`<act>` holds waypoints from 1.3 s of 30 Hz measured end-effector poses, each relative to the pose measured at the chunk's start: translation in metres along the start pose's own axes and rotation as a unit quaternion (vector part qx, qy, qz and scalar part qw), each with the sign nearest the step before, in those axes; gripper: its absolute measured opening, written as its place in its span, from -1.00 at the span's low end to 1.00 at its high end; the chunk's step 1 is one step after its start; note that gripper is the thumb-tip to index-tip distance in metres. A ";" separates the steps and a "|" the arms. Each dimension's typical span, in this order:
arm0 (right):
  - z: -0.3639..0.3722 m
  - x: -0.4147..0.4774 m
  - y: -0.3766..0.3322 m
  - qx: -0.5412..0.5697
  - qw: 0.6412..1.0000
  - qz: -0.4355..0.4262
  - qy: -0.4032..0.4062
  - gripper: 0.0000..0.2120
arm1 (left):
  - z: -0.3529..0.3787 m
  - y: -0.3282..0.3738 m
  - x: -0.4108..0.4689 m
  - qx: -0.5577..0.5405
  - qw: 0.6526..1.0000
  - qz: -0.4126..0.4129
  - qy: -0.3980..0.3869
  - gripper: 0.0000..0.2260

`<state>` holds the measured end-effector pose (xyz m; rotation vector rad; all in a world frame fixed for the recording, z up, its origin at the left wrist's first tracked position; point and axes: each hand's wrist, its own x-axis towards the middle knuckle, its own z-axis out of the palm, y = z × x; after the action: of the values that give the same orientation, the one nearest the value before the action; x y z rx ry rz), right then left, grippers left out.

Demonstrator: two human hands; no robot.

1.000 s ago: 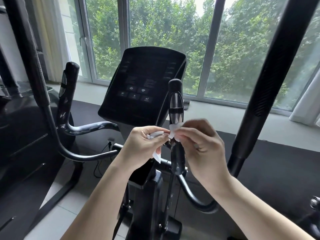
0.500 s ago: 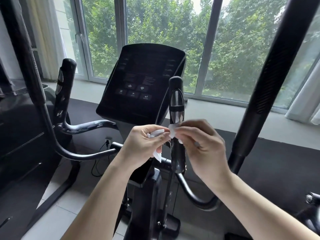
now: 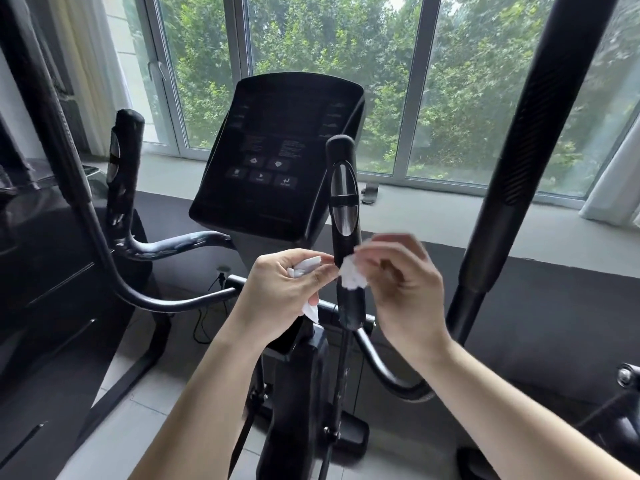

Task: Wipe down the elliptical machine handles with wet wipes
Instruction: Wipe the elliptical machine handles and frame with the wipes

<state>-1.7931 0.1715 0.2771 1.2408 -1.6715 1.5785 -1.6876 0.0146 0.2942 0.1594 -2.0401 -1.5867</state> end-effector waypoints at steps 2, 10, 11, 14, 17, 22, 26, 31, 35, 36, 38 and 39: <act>0.006 0.008 0.000 0.030 0.999 0.020 0.028 -0.88 | 0.004 0.001 -0.005 0.013 1.000 0.004 0.007 -0.91; 0.001 -0.034 0.016 0.114 0.991 0.063 0.014 -0.88 | 0.020 -0.005 -0.021 0.016 0.999 -0.016 0.044 -0.87; 0.000 -0.041 0.018 0.114 0.991 0.067 0.008 -0.88 | 0.022 -0.005 -0.023 0.013 0.998 -0.022 0.052 -0.89; -0.004 -0.066 0.026 0.101 0.991 0.091 -0.008 -0.82 | 0.028 -0.006 -0.028 0.005 0.996 -0.039 0.075 -0.95; -0.008 -0.089 0.042 0.089 0.986 0.140 -0.036 -0.79 | 0.033 -0.006 -0.032 0.007 0.994 -0.052 0.097 -0.97; -0.003 -0.072 0.026 0.146 0.966 0.210 0.029 -0.76 | 0.038 -0.007 -0.039 0.015 0.991 -0.058 0.119 -0.98; 0.007 -0.051 0.010 0.174 0.972 0.149 0.047 -0.86 | 0.046 -0.005 -0.045 0.023 0.989 -0.062 0.132 -0.93; 0.003 -0.070 0.022 0.161 0.980 0.112 0.035 -0.78 | 0.054 -0.001 -0.048 0.043 0.984 -0.059 0.162 -0.97; 0.002 -0.082 0.038 0.172 0.976 0.127 0.041 -0.77 | 0.059 0.001 -0.049 0.075 0.979 -0.062 0.179 -0.94; 0.003 -0.085 0.043 0.173 0.974 0.141 0.044 -0.77 | 0.060 0.001 -0.048 0.080 0.978 -0.064 0.182 -0.94; 0.005 -0.089 0.054 0.172 0.965 0.192 0.046 -0.80 | 0.061 0.001 -0.047 0.092 0.974 -0.076 0.195 -0.94; 0.007 -0.091 0.060 0.168 0.959 0.225 0.046 -0.80 | 0.062 0.002 -0.047 0.097 0.971 -0.084 0.200 -0.94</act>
<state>-1.8032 0.1828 0.1690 0.9548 -1.7595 2.2344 -1.6778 0.0877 0.2701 0.6835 -1.8911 -1.3145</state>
